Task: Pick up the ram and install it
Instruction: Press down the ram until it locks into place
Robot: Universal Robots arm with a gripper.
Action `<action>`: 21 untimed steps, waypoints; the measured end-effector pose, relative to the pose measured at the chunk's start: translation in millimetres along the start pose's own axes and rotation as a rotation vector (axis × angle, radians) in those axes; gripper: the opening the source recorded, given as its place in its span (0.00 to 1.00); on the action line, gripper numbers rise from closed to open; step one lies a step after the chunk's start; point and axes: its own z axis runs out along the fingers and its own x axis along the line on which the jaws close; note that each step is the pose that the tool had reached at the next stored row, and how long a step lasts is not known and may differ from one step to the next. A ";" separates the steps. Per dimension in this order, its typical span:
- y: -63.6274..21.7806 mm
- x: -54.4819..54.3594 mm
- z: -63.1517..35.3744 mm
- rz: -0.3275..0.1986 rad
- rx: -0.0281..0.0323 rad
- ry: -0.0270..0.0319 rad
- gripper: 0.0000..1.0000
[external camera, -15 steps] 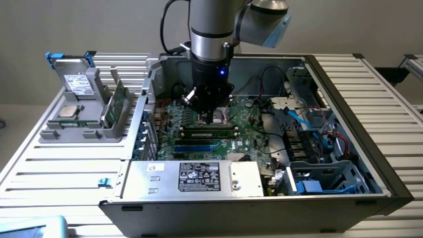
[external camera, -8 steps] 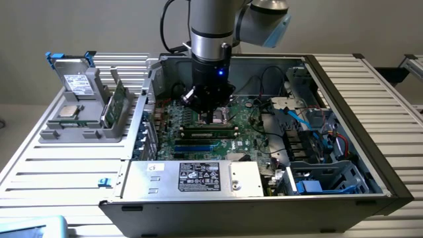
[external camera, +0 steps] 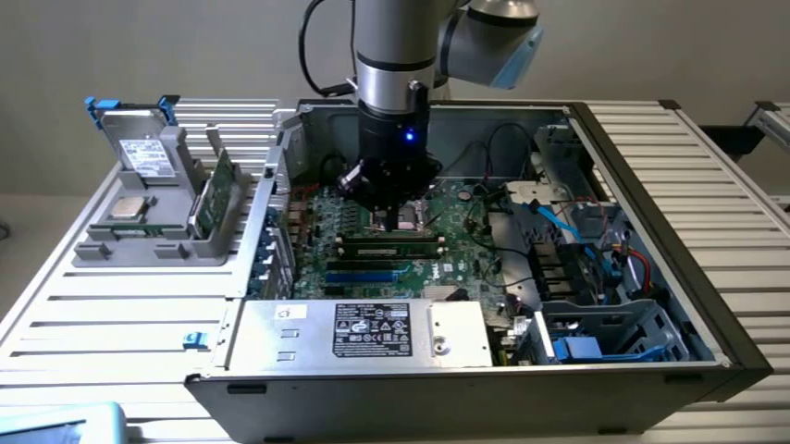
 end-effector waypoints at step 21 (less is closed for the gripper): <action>0.0 0.0 0.2 0.246 0.0083 -0.0231 0.11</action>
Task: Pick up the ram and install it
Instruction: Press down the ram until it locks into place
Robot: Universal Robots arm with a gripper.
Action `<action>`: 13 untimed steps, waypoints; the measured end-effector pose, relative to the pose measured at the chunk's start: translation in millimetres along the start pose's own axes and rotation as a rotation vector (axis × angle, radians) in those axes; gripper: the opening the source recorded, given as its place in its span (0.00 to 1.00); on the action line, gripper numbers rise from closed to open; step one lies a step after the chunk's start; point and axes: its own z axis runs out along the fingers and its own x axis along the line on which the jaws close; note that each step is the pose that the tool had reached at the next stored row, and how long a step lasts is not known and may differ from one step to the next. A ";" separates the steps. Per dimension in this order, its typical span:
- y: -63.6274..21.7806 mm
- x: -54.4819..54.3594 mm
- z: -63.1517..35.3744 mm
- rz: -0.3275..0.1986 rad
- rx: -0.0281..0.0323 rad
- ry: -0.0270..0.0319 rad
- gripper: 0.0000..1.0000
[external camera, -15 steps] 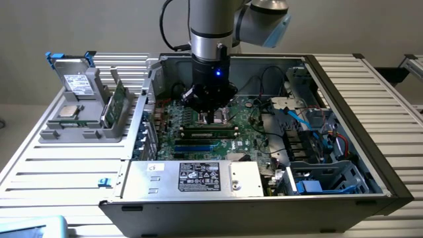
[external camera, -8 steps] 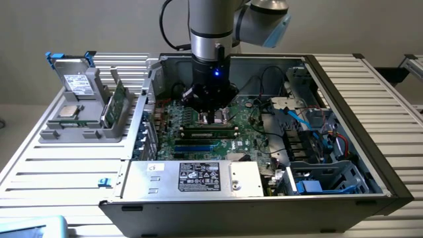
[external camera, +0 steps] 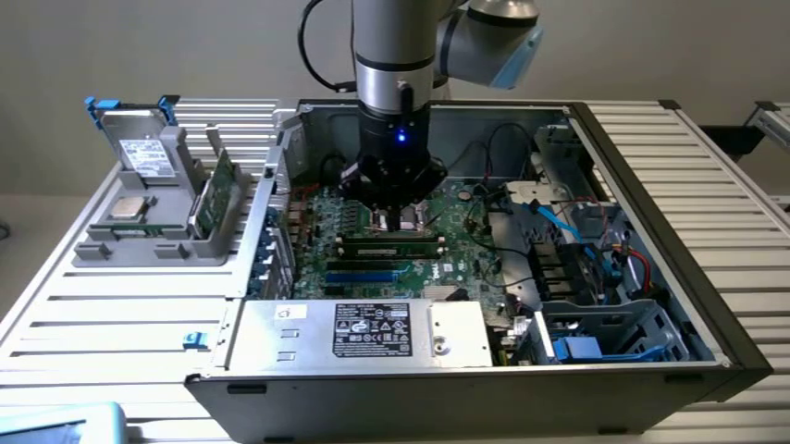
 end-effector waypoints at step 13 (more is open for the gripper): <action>0.0 0.0 0.2 0.164 0.0023 0.0001 0.11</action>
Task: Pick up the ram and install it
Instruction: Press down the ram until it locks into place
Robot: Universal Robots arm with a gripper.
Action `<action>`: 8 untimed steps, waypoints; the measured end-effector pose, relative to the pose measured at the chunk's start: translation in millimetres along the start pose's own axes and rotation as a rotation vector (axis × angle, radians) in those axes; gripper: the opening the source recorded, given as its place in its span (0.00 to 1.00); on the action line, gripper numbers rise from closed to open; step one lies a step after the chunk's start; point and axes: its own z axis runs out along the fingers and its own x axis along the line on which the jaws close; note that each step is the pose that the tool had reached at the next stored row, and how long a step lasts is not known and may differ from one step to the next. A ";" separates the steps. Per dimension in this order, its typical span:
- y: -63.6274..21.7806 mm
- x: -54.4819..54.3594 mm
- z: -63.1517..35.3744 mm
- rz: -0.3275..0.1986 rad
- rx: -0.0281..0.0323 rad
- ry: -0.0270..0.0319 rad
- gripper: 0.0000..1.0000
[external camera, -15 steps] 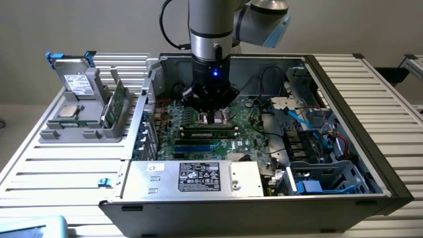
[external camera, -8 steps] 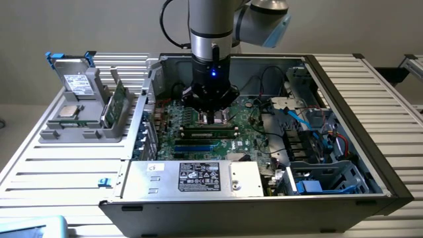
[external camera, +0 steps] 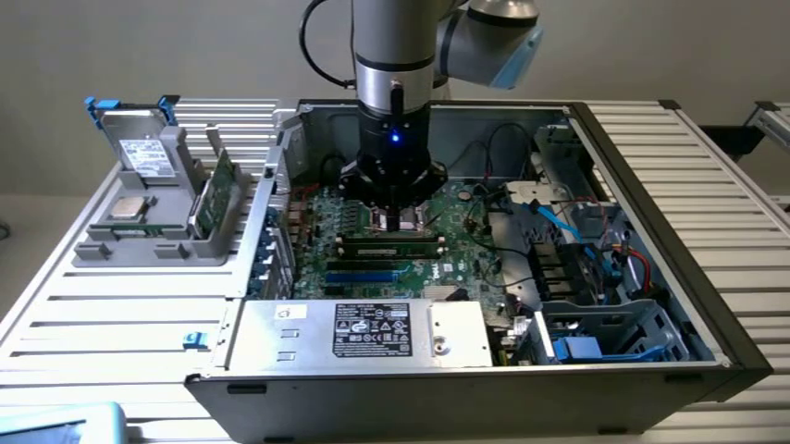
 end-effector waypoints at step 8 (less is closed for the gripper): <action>0.0 0.0 0.1 0.088 0.0044 -0.0052 0.11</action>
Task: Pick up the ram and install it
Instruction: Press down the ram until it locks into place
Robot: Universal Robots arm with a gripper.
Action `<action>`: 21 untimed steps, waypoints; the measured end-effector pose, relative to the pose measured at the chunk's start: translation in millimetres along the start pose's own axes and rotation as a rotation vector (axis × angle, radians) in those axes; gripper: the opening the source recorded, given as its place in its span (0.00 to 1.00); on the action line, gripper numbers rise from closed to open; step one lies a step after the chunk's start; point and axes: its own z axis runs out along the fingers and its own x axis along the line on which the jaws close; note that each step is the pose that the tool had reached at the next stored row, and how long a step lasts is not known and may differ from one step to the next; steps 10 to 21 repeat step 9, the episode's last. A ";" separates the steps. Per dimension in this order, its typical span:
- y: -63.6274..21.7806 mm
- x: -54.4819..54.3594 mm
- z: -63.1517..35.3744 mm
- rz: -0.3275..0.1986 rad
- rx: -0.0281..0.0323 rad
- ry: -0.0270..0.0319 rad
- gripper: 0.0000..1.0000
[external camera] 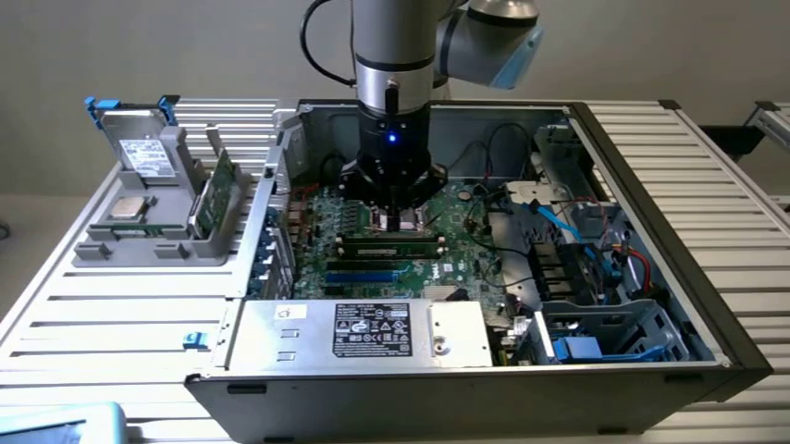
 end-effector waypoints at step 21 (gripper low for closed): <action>0.0 0.0 0.0 0.016 0.0022 -0.0041 0.11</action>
